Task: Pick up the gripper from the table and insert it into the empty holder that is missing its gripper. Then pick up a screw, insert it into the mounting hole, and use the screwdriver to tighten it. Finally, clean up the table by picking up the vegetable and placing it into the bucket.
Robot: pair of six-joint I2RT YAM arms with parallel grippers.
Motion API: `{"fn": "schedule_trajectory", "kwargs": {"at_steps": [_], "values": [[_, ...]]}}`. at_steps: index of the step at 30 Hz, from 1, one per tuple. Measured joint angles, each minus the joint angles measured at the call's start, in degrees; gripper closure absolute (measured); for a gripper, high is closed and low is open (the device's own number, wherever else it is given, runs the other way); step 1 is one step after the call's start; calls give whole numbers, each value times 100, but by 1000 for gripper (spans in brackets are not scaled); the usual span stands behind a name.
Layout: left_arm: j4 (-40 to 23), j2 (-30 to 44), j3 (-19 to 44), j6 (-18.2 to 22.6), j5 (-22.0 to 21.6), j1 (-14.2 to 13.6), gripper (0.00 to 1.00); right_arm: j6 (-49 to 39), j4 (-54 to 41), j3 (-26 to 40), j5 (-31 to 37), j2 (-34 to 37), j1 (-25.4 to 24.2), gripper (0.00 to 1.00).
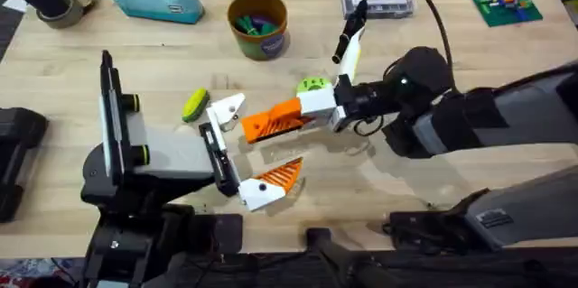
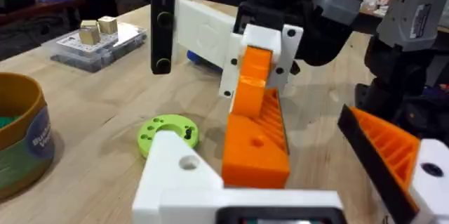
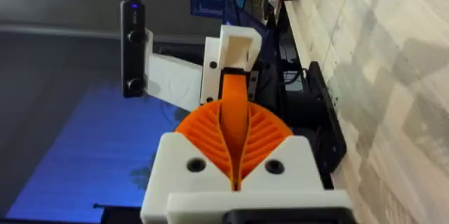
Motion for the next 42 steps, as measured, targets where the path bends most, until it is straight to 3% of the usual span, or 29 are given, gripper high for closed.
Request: {"fn": "schedule_trajectory", "kwargs": {"at_steps": [42], "values": [[0,0,0,20,-11,2,9,161,-293,90,404,0,175,982]]}}
